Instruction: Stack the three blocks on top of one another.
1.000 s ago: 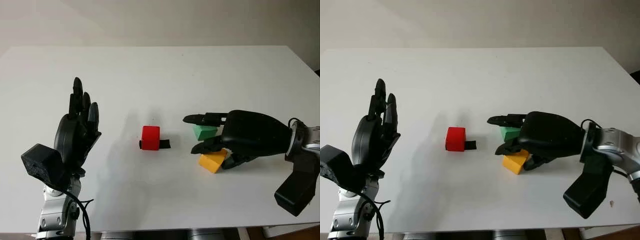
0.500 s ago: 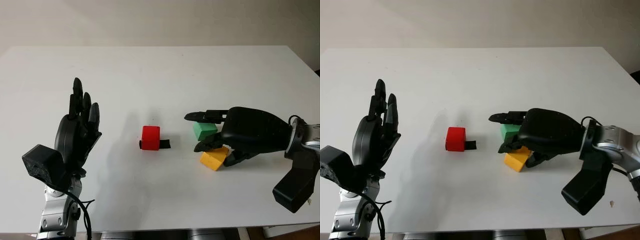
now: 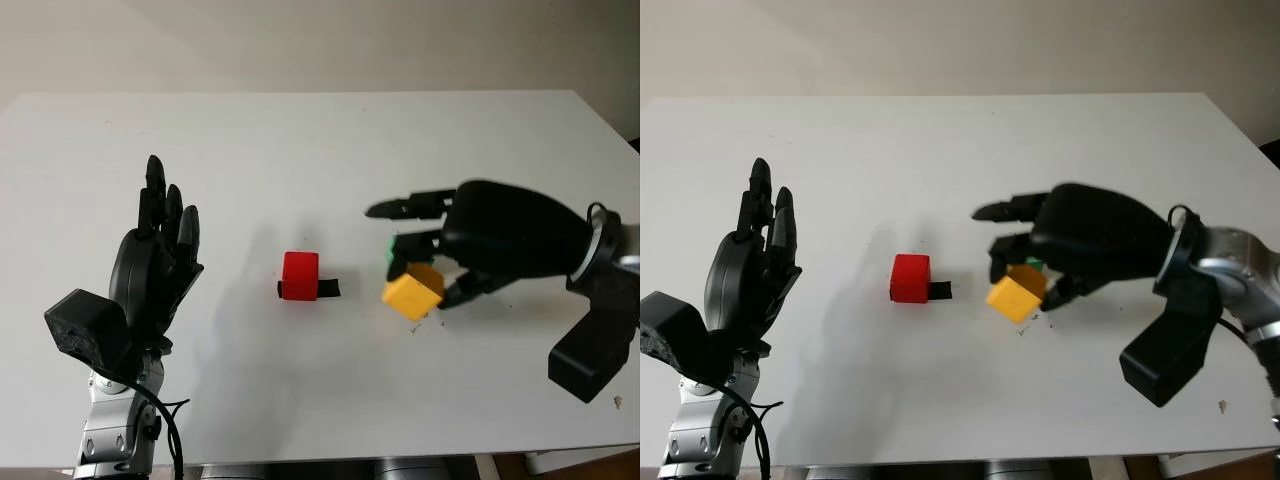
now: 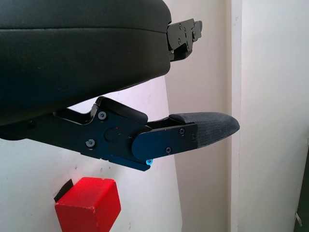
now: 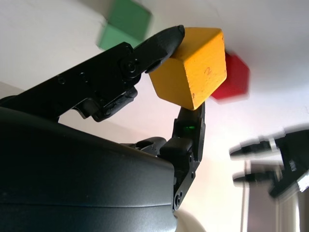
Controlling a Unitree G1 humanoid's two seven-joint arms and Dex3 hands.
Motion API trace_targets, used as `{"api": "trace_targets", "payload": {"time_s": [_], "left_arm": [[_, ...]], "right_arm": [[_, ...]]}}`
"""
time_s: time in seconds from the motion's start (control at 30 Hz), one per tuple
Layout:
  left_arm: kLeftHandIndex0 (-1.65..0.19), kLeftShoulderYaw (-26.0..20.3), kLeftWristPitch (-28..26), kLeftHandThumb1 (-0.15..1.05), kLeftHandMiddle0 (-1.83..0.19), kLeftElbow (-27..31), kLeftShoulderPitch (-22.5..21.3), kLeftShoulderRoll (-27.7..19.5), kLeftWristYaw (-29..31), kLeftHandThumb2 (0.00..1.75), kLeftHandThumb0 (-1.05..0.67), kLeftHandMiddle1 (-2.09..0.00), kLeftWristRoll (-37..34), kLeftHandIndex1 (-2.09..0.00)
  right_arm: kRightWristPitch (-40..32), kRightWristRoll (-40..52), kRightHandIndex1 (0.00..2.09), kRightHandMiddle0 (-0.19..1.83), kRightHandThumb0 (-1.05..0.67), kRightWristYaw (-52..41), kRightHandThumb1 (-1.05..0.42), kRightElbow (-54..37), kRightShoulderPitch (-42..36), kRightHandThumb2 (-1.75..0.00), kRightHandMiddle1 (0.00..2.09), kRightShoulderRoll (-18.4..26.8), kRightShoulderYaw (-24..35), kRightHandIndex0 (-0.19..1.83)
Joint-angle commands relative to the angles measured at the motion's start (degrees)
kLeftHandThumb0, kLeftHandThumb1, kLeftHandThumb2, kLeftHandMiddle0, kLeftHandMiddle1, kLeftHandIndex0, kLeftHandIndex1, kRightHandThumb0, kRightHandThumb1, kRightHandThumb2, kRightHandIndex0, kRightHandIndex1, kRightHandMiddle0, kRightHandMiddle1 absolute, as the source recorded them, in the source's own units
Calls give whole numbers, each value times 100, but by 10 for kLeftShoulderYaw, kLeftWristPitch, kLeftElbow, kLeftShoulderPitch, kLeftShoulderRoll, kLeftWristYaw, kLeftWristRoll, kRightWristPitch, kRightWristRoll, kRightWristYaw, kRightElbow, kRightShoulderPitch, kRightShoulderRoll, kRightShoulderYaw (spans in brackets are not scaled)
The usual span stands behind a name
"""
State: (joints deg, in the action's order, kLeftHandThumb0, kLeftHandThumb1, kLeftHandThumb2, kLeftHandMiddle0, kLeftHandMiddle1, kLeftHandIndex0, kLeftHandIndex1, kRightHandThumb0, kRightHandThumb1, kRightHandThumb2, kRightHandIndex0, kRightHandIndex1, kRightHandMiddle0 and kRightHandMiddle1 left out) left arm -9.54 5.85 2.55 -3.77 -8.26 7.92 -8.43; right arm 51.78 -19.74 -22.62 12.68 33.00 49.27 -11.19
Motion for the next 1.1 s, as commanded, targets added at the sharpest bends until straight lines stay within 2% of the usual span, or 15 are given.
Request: {"api": "trace_targets", "payload": {"time_s": [0.0, 0.07, 0.1, 0.2, 0.27, 0.33, 0.6, 0.87, 1.07], "left_arm": [[19, 3, 10, 105, 17, 1, -1, 0, -1, 56, -71, -5, 7, 0], [19, 5, 11, 105, 18, -1, -3, 0, -2, 57, -71, -5, 8, 0], [19, 5, 10, 105, 17, -1, -4, 1, -3, 57, -71, -5, 8, 0], [19, 6, 10, 105, 17, -2, -6, 3, -4, 57, -71, -5, 7, 0], [19, 7, 12, 105, 17, -3, -7, 2, -3, 58, -70, -5, 8, 0], [19, 7, 9, 105, 18, -1, -7, -1, -1, 58, -71, -5, 7, 0], [19, 3, 12, 105, 19, 0, -7, 1, -6, 58, -72, -5, 5, 0], [19, 2, 4, 105, 19, 7, -2, -1, -7, 57, -74, -5, 2, 0], [19, 4, 5, 105, 19, 2, -4, 0, -6, 56, -74, -4, 1, 0]], "right_arm": [[-36, 49, 6, 69, -42, -26, -87, -22, 20, -6, 97, -18, -1, 43], [-70, 83, 6, 69, -42, -49, -87, -33, 24, -6, 98, -35, 1, 42], [-114, 117, 6, 68, -41, -64, -87, -38, 24, -6, 102, -57, -1, 41], [-240, 202, 4, 56, -39, -104, -86, -58, 21, -6, 131, -111, -2, 37], [-313, 232, 2, 50, -39, -118, -88, -73, 17, -6, 140, -140, -1, 35], [-375, 237, 0, 44, -40, -114, -90, -86, 12, -6, 143, -170, -2, 30], [-549, 234, 0, 31, -38, -80, -93, -107, -10, -5, 161, -278, -9, 18], [-617, 188, 1, 28, -39, -14, -94, -104, -33, -6, 172, -340, -16, 16], [-601, 154, 2, 24, -39, 13, -94, -77, -49, -6, 173, -358, -24, 17]]}}
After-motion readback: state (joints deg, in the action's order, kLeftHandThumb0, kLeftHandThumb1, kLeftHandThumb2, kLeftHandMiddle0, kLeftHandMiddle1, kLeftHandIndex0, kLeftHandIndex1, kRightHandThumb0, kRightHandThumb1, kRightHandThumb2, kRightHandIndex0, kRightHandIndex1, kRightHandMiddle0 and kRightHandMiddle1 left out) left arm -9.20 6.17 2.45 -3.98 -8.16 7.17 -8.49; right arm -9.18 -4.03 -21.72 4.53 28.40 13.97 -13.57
